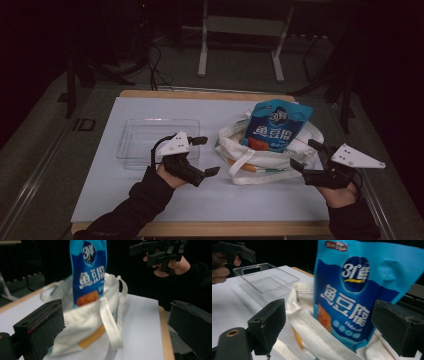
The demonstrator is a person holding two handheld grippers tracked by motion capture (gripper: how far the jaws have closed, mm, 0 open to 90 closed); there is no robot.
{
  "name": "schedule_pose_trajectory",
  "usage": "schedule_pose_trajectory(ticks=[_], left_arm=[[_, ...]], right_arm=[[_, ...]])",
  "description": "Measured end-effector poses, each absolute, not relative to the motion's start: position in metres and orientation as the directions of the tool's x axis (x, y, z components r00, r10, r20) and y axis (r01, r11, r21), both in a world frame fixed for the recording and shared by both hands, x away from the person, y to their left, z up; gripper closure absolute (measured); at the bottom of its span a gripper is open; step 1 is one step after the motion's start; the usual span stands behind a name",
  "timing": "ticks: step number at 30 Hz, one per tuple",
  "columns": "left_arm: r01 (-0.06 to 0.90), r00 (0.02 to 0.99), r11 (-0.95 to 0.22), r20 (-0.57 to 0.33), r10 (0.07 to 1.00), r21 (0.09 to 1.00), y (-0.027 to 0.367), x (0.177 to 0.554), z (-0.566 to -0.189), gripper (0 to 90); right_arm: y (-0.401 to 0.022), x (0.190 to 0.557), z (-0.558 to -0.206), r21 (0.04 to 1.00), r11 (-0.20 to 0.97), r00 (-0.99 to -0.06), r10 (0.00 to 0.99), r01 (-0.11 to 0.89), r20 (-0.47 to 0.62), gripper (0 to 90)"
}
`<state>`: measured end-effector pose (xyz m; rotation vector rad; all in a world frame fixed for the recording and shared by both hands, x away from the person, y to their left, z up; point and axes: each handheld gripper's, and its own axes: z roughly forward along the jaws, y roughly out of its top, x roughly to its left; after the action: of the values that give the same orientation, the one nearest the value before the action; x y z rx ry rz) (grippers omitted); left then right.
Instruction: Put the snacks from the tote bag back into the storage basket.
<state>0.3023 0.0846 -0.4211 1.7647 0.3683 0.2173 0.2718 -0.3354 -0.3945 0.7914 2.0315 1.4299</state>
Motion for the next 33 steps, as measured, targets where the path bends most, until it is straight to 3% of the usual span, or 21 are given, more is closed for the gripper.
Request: schedule_pose_trajectory(ticks=[23,33], left_arm=[[0.138,0.94,-0.233,-0.053,0.338,0.963,0.019,0.38,-0.413,0.5],[0.173,0.94,-0.273,-0.076,0.334,0.946,-0.013,0.411,-0.42,11.0]], right_arm=[[-0.36,0.319,-0.402,0.939,0.258,-0.648,0.76,0.225,-0.054,14.4],[-0.359,0.347,-0.411,0.926,0.28,-0.668,0.743,0.253,-0.043,17.8]])
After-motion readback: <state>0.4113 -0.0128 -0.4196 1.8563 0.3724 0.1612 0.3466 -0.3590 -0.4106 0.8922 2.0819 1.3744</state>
